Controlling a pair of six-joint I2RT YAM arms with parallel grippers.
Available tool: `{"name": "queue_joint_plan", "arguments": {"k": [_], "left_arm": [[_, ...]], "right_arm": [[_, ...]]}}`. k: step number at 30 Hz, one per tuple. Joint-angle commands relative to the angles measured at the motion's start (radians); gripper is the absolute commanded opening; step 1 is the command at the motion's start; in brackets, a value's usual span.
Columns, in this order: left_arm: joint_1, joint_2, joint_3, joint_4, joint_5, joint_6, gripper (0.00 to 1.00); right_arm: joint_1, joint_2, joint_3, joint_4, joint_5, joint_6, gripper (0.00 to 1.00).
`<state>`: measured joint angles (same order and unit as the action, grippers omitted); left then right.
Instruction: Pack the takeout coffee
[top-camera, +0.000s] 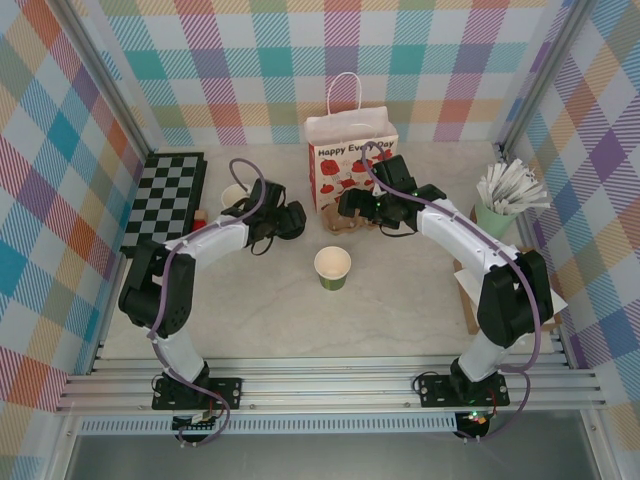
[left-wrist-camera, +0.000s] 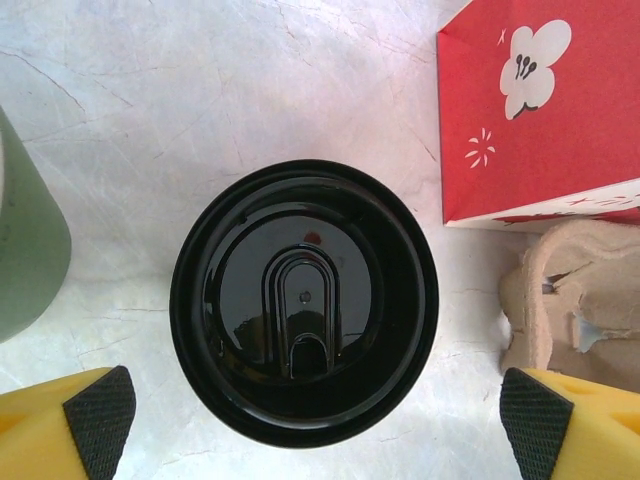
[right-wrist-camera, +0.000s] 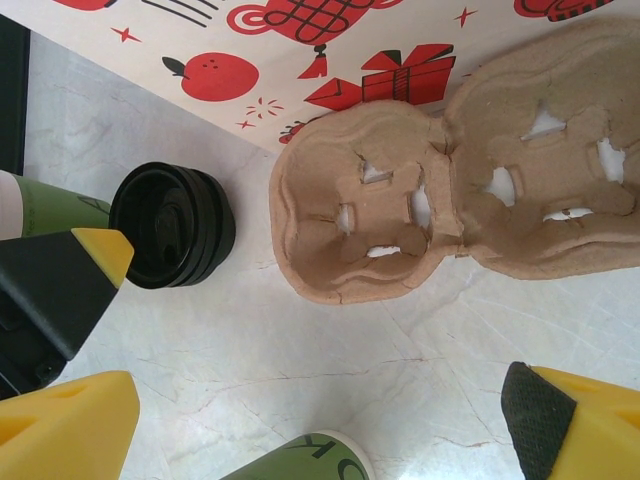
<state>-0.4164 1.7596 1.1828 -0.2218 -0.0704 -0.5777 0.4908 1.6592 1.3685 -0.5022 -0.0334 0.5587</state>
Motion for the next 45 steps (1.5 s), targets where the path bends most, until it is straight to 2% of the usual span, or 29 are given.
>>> {"name": "queue_joint_plan", "arguments": {"k": [1, 3, 7, 12, 15, 18, 22, 23, 27, 31, 37, 45], "left_arm": [[0.004, -0.043, 0.039, -0.103, -0.012, -0.010, 0.96], [-0.017, -0.074, 0.049, -0.139, -0.010, -0.054, 0.96], [-0.083, -0.121, 0.036, -0.201, -0.099, -0.164, 0.97], [-0.134, -0.135, -0.054, -0.132, -0.206, -0.348, 0.95], [-0.168, -0.119, -0.071, -0.116, -0.320, -0.438, 0.89], [-0.171, -0.080, -0.074, -0.070, -0.359, -0.519, 0.84], [-0.171, -0.018, -0.046, -0.098, -0.445, -0.643, 0.70], [-0.171, -0.001, -0.035, -0.105, -0.460, -0.659, 0.68], [-0.171, 0.067, 0.019, -0.104, -0.453, -0.646, 0.67], [-0.171, 0.106, 0.049, -0.104, -0.482, -0.643, 0.59], [-0.164, 0.138, 0.068, -0.111, -0.500, -0.643, 0.52], [-0.159, 0.180, 0.096, -0.122, -0.493, -0.649, 0.47]], "right_arm": [[0.006, -0.031, -0.007, -0.008, 0.012, -0.030, 0.95], [0.005, -0.032, -0.009, -0.008, 0.016, -0.031, 0.95], [0.006, -0.026, -0.011, -0.002, 0.021, -0.035, 0.95], [0.005, -0.019, -0.009, 0.011, 0.010, -0.043, 0.95], [0.005, -0.026, -0.017, 0.016, 0.014, -0.055, 0.95], [0.006, -0.041, -0.038, 0.025, 0.023, -0.068, 0.95], [0.005, -0.056, -0.055, 0.015, 0.033, -0.090, 0.95], [0.005, -0.062, -0.060, 0.014, 0.036, -0.096, 0.95], [0.005, -0.092, -0.078, 0.014, 0.049, -0.123, 0.95], [0.005, -0.120, -0.095, 0.014, 0.052, -0.135, 0.95], [0.002, -0.159, -0.132, 0.026, 0.045, -0.140, 0.95], [-0.001, -0.195, -0.145, 0.025, 0.053, -0.143, 0.95]]}}
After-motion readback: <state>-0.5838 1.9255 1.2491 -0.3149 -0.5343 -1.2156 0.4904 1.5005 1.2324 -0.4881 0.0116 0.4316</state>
